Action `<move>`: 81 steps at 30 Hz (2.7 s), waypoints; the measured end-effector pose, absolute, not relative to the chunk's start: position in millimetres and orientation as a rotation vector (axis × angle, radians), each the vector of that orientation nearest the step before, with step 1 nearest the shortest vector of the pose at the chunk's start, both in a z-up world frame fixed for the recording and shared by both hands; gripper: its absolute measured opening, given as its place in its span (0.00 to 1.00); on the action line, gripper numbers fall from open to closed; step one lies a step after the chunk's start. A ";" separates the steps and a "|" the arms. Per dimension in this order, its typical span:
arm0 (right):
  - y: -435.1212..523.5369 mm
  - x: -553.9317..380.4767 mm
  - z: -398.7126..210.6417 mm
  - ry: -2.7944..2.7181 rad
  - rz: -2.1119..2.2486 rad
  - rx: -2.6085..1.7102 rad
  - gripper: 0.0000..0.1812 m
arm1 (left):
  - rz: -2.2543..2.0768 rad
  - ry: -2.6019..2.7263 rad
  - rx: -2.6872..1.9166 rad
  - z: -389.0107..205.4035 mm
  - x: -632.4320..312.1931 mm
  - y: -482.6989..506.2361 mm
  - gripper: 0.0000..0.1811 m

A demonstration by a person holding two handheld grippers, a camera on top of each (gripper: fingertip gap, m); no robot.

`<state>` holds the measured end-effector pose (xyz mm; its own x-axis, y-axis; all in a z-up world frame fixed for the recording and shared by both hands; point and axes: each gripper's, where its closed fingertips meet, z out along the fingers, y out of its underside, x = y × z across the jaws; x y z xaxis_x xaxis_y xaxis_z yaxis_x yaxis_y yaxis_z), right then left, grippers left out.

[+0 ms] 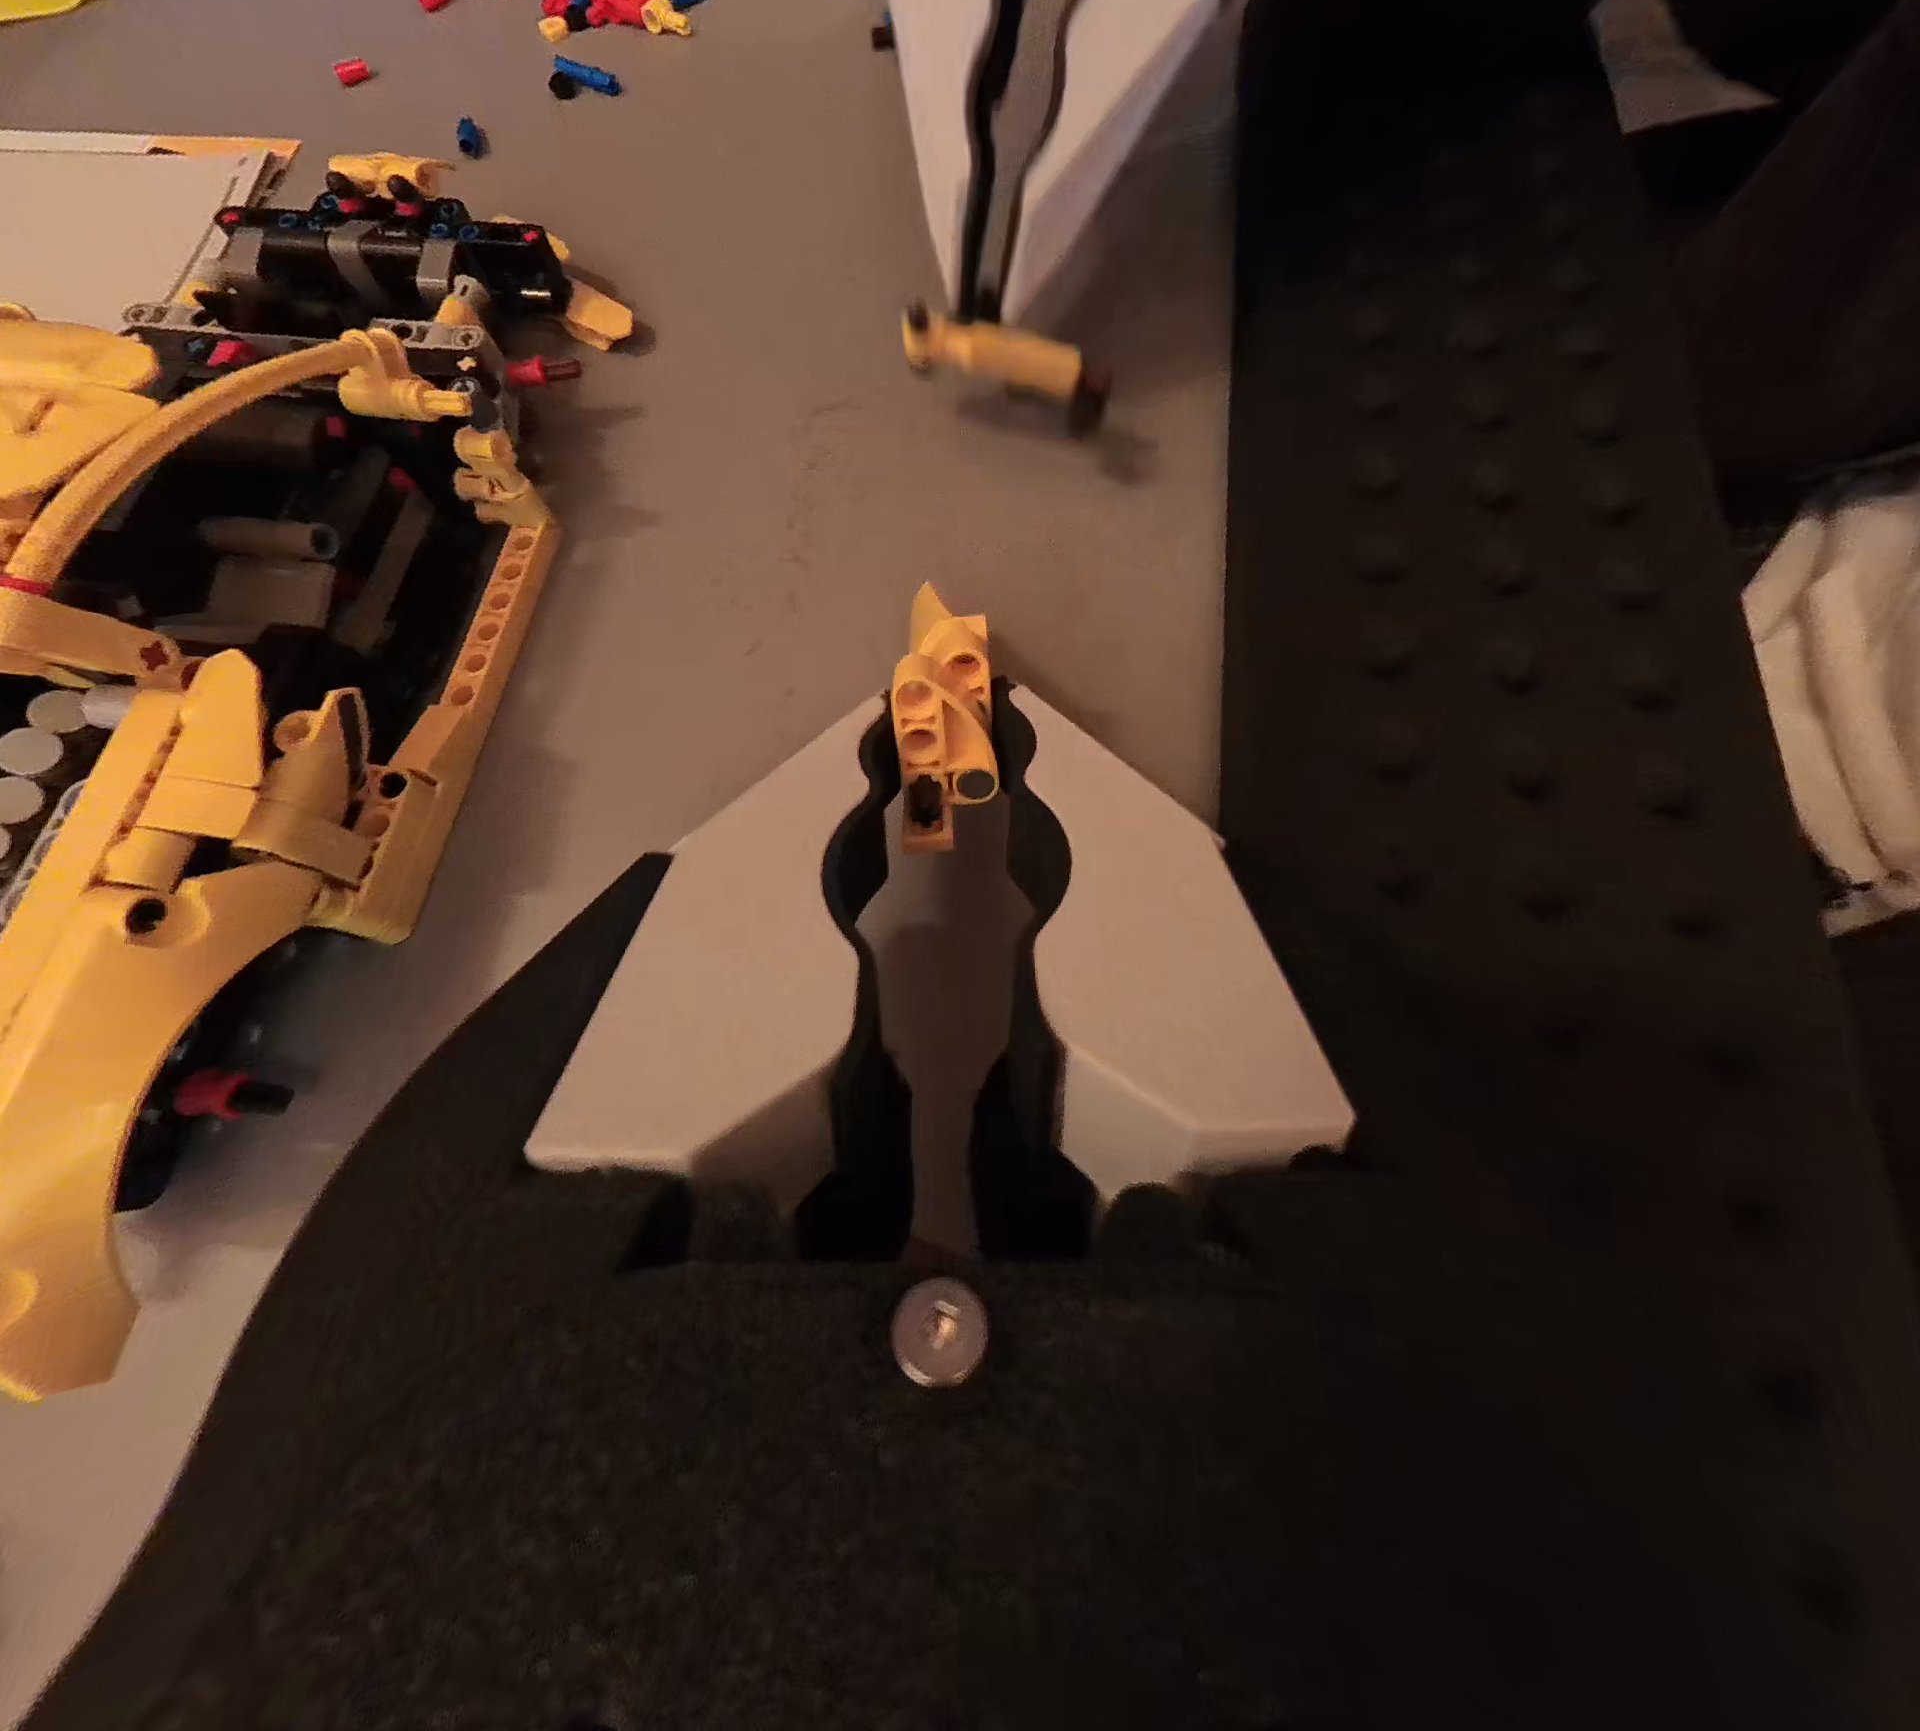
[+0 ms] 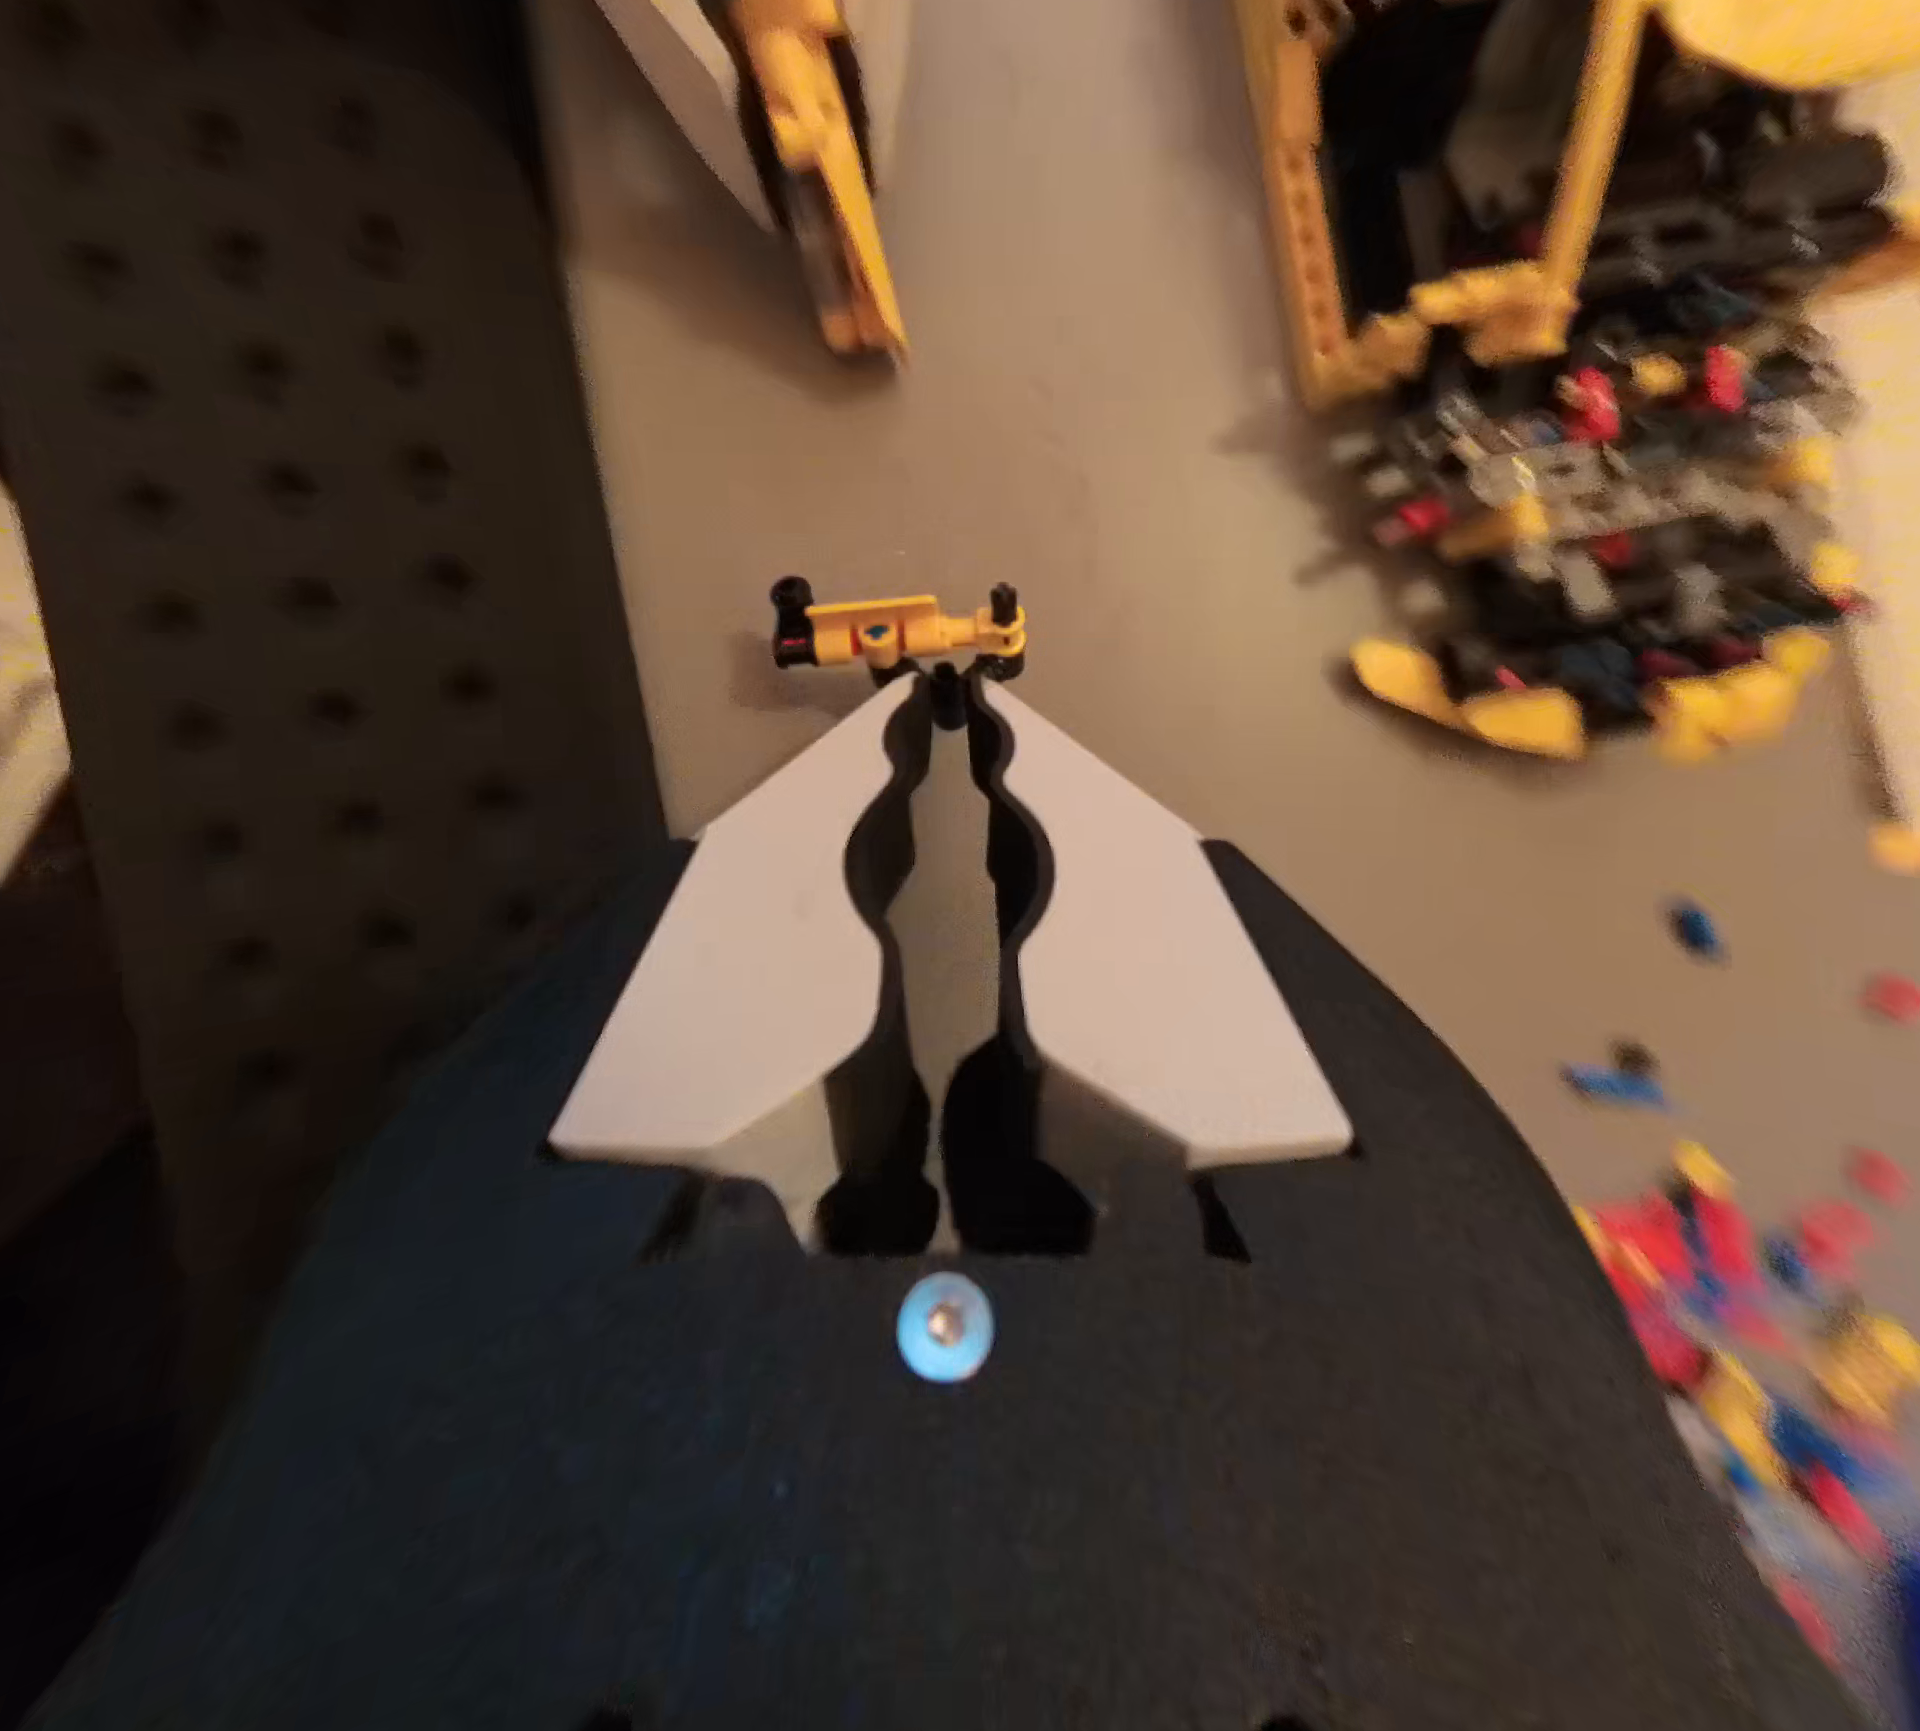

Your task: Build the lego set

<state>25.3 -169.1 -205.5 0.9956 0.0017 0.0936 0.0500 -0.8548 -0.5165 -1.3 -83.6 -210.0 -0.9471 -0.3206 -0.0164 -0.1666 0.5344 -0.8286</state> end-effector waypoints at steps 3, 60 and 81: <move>-216.9 24.0 -194.2 0.024 -0.088 -2.955 0.03 | -1.424 2.584 -0.433 -203.7 -0.4 -83.8 0.09; -218.8 25.2 -217.0 -0.692 -0.468 -2.105 0.04 | -1.573 2.500 -0.459 -188.4 9.6 -78.8 0.09; -87.0 27.5 -181.5 0.018 -0.305 -2.473 0.03 | -1.832 2.329 -1.009 -161.8 39.6 -74.7 0.09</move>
<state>27.5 -87.0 -181.5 0.9730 -0.0872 0.2138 0.0610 -0.7960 -0.6022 39.6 -74.7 -161.8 -0.7922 -0.4859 0.3691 -0.4731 0.1071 -0.8745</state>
